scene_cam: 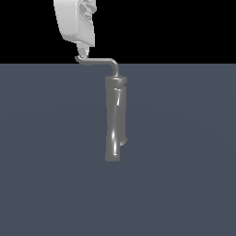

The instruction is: Turn on the faucet by rotating a designated handle.

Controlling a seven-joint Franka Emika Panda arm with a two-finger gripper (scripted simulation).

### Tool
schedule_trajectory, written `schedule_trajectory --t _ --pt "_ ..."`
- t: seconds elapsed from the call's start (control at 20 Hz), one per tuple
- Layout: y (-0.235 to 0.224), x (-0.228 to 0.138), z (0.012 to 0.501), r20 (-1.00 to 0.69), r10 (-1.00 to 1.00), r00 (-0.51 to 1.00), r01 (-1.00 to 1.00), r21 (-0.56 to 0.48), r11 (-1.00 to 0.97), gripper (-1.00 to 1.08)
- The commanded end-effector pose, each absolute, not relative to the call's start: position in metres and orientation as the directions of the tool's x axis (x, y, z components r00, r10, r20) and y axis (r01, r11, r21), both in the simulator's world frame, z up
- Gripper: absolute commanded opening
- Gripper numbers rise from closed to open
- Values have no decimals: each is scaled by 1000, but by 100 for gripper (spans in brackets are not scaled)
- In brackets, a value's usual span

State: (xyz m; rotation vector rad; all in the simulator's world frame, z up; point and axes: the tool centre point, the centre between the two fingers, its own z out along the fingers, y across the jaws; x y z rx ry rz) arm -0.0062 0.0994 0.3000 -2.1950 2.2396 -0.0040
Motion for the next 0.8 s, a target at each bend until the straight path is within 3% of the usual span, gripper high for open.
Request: schedule_trajectory --t 0.0,0.75 --pt "100 -17 300 0 -1000 -19 -1000 0 19 -100" --pt "93 -51 300 -2 -1000 -22 -1000 -4 22 -100"
